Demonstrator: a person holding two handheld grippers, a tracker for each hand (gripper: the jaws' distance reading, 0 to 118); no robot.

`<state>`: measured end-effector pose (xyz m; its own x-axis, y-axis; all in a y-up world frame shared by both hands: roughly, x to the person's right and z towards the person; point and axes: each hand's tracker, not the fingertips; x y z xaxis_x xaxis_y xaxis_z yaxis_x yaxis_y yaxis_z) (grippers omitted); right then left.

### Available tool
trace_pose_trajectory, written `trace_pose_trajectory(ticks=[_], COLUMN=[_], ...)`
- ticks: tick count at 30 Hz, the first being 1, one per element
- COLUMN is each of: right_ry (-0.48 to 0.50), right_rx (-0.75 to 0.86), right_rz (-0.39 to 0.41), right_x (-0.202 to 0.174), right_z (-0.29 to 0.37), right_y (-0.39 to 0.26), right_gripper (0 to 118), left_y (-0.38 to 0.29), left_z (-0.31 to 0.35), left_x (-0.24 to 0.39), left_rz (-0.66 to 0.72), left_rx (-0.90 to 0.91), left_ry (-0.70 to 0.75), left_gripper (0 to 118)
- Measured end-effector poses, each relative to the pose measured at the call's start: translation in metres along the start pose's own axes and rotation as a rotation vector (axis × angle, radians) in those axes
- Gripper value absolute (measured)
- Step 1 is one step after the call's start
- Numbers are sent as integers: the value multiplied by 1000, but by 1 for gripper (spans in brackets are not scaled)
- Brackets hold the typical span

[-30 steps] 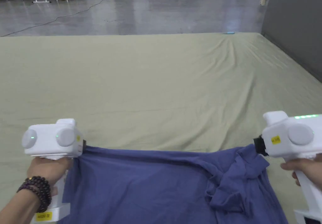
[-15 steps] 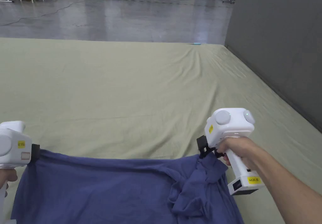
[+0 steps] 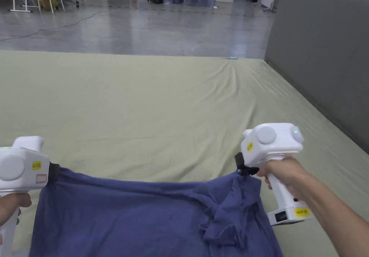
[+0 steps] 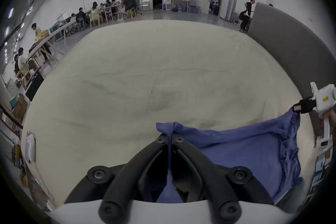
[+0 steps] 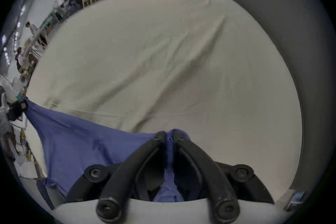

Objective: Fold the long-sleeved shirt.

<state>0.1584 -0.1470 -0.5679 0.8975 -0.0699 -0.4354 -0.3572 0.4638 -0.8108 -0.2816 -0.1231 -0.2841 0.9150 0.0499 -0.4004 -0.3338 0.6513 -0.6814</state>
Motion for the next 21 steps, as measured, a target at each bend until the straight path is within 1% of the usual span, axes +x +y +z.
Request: trace_pose_trajectory(ticks=[2, 6, 9, 10, 13, 15, 17, 19, 21], right_ry=[41, 46, 42, 50, 50, 46, 52, 20, 0], right_rx=[61, 163, 181, 182, 141, 54, -48, -134, -160], right_rz=[11, 60, 86, 107, 159, 166, 210, 264, 291], right_x=[5, 5, 0, 0, -3, -3, -5, -10, -12], right_z=[35, 96, 123, 127, 128, 114, 99, 86, 77], right_y=[-18, -77, -135, -156, -209, -231, -248, -260, -266], right_gripper=[3, 3, 3, 3, 3, 3, 3, 3, 3], left_y=[-11, -54, -98, -116, -163, -185, -202, -214, -219], left_z=[30, 90, 122, 129, 135, 126, 114, 104, 94], left_x=[-2, -7, -12, -13, -15, -15, -16, -15, -15], left_rz=[-21, -49, -69, -80, -113, -120, -122, -127, -131], left_rx=[26, 58, 57, 42, -62, -135, -206, -255, -258], left_ry=[-11, -18, -36, -39, -35, -36, -50, -54, -38], left_gripper=[0, 0, 0, 0, 0, 0, 0, 0, 0])
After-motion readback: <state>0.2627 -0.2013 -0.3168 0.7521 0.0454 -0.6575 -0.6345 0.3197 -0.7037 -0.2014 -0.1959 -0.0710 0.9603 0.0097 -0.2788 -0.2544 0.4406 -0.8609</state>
